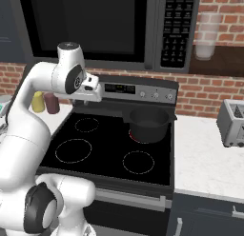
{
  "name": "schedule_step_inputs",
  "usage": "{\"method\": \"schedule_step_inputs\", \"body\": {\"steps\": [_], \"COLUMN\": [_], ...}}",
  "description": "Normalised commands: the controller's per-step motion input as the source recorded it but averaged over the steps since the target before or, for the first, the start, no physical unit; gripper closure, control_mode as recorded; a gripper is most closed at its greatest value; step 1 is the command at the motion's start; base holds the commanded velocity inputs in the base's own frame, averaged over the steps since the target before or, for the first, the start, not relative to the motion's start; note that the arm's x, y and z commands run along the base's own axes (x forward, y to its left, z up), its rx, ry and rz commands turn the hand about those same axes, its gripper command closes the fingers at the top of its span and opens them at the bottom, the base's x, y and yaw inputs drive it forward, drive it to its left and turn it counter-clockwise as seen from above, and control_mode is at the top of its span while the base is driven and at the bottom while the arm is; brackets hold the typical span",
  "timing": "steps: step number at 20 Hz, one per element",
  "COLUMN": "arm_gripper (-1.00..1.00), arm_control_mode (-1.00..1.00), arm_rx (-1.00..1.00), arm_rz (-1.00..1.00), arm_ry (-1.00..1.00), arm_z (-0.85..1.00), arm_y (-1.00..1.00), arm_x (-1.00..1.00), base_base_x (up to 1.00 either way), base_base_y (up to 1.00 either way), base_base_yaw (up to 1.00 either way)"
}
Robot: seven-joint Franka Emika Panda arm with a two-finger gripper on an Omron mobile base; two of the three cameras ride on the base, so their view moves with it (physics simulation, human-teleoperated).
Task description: Put the eggplant and sweet potato in the pot. Retrieve the spatula and lightly stir the vegetables in the pot.
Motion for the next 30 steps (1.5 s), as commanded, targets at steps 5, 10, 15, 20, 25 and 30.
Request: {"method": "schedule_step_inputs", "body": {"steps": [5, 10, 15, 20, 25, 30], "arm_gripper": [-1.00, -1.00, -1.00, -1.00, -1.00, -1.00], "arm_control_mode": [-1.00, -1.00, -1.00, -1.00, -1.00, -1.00], "arm_rx": [-0.03, -0.03, -0.04, -0.08, -0.05, 0.00], "arm_rz": [0.00, 0.00, 0.00, 0.00, 0.14, 0.13], "arm_ry": [0.02, 0.07, 0.21, 0.35, 0.22, 0.15], "arm_z": [-0.24, -0.25, -0.35, -0.30, -0.31, -0.54], "arm_y": [0.04, 0.26, 0.83, 0.99, 0.44, 0.63], "arm_x": [0.00, 0.09, 0.01, -0.01, -0.30, -0.12], "base_base_x": [0.00, 0.00, 0.00, 0.00, 0.00, 0.00], "base_base_y": [0.00, 0.00, 0.00, 0.00, 0.00, 0.00], "base_base_yaw": [0.00, 0.00, 0.00, 0.00, 0.00, 0.00]}}
